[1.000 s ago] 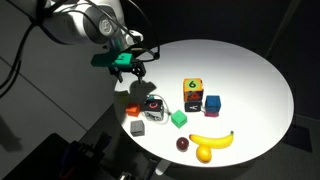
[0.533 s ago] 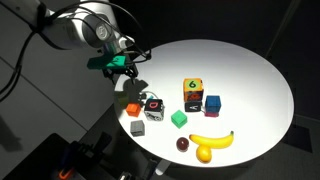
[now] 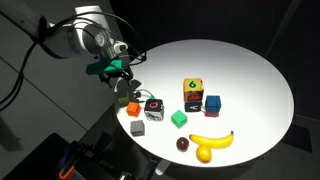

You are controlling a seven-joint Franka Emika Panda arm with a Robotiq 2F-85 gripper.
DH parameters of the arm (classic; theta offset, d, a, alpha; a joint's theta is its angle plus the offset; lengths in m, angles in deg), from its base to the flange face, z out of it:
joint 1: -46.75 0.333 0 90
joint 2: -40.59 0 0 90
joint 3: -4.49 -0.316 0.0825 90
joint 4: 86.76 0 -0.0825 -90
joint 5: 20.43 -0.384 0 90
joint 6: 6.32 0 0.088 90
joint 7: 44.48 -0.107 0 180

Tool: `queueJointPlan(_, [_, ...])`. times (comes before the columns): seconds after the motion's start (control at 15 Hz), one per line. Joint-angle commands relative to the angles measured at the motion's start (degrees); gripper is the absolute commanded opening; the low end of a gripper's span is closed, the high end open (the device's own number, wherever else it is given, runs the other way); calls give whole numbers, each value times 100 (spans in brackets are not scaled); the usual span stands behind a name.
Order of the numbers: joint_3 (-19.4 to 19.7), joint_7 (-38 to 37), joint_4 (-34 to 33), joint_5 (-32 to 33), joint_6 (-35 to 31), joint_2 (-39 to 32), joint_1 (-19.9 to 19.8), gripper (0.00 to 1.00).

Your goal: Lift the light green building block and put it on the orange dice

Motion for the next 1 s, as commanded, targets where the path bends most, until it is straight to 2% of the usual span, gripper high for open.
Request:
queueJointPlan(0.0, [115,-154,-86,322,-370,-243,182,100])
queueJointPlan(0.67, [299,-128,-165,568,-966,-776,457,100])
queueJointPlan(0.93, [180,-56,-70,450,-921,-746,347,100])
